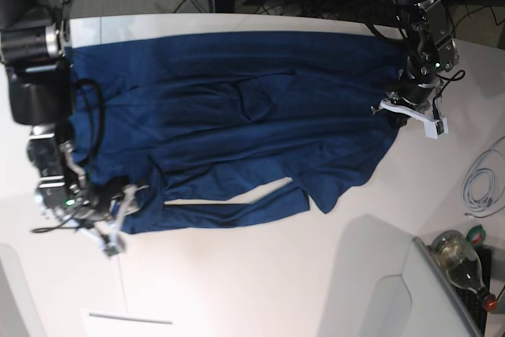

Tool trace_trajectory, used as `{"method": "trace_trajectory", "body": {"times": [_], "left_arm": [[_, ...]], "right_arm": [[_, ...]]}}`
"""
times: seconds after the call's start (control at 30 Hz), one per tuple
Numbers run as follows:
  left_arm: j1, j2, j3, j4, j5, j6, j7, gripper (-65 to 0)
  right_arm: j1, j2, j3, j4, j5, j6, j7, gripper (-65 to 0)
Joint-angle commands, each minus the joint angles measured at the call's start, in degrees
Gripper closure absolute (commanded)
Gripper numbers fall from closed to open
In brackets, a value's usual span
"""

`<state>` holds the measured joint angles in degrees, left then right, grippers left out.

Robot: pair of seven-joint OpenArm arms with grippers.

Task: Layout the t-shirt on the table in an organized manner, then fold the t-shirt properly
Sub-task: 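Drag the held hem with the right gripper away from the left gripper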

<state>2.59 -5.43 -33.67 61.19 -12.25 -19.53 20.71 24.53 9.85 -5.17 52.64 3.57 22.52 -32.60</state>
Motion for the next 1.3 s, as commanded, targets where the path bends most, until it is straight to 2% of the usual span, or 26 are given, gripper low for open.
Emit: {"method": "trace_trajectory", "body": {"times": [0.0, 0.17, 0.3, 0.33, 0.37, 0.47, 0.57, 0.7, 0.87, 1.03, 1.1, 1.17, 1.27], "left_arm": [[0.7, -0.1, 0.0, -0.3, 2.7, 1.8, 4.9, 0.0], [0.5, -0.1, 0.0, -0.3, 3.0, 1.8, 4.8, 0.0], [0.4, -0.1, 0.0, -0.3, 3.0, 1.8, 4.8, 0.0], [0.3, -0.1, 0.0, -0.3, 3.0, 1.8, 4.8, 0.0], [0.3, -0.1, 0.0, -0.3, 3.0, 1.8, 4.8, 0.0], [0.3, -0.1, 0.0, -0.4, 3.0, 1.8, 4.8, 0.0], [0.4, -0.2, 0.0, -0.3, 3.0, 1.8, 4.8, 0.0], [0.6, -1.2, 0.0, -0.4, 2.5, 1.8, 4.8, 0.0], [0.6, -1.3, 0.0, -0.3, 2.5, 1.8, 4.8, 0.0], [0.6, -1.3, 0.0, -0.3, 2.5, 1.8, 4.8, 0.0], [0.6, -1.3, 0.0, -0.3, 2.5, 1.8, 4.8, 0.0], [0.5, -1.3, 0.0, -0.3, 2.5, 1.8, 4.8, 0.0], [0.5, -1.3, 0.0, -0.3, 2.5, 1.8, 4.8, 0.0]], "right_arm": [[0.8, -0.6, -0.1, 2.0, 0.4, 0.2, 1.0, -32.0], [0.4, -2.9, -0.7, 0.8, 0.3, -0.2, 1.1, -32.0], [0.3, -3.5, -0.7, 0.8, 0.2, -0.2, 1.0, -30.8], [0.3, -3.6, -0.7, 0.7, 0.2, -0.2, 1.0, -28.2], [0.3, -3.6, -0.7, 0.3, 0.2, -0.2, 1.0, -22.8], [0.5, -3.4, -0.7, -0.1, 0.2, -0.2, 0.9, 0.0], [0.5, -3.0, -0.2, 0.6, 0.2, -0.2, 0.8, -1.8], [0.8, -1.1, -0.1, 3.3, 0.2, -0.2, 0.6, 0.0], [0.9, -1.1, 2.3, 6.6, 0.2, -0.4, 0.6, 0.0], [1.2, -2.3, 4.2, 7.3, 0.2, -7.2, 1.0, -0.2], [1.7, -2.2, 4.5, 7.4, 0.2, -12.4, 1.1, -0.2], [2.2, -0.7, 4.6, 7.0, 0.2, -16.7, 2.4, -0.2], [2.9, 1.0, 4.5, 6.4, 0.3, -17.2, 5.0, -0.2]]}}
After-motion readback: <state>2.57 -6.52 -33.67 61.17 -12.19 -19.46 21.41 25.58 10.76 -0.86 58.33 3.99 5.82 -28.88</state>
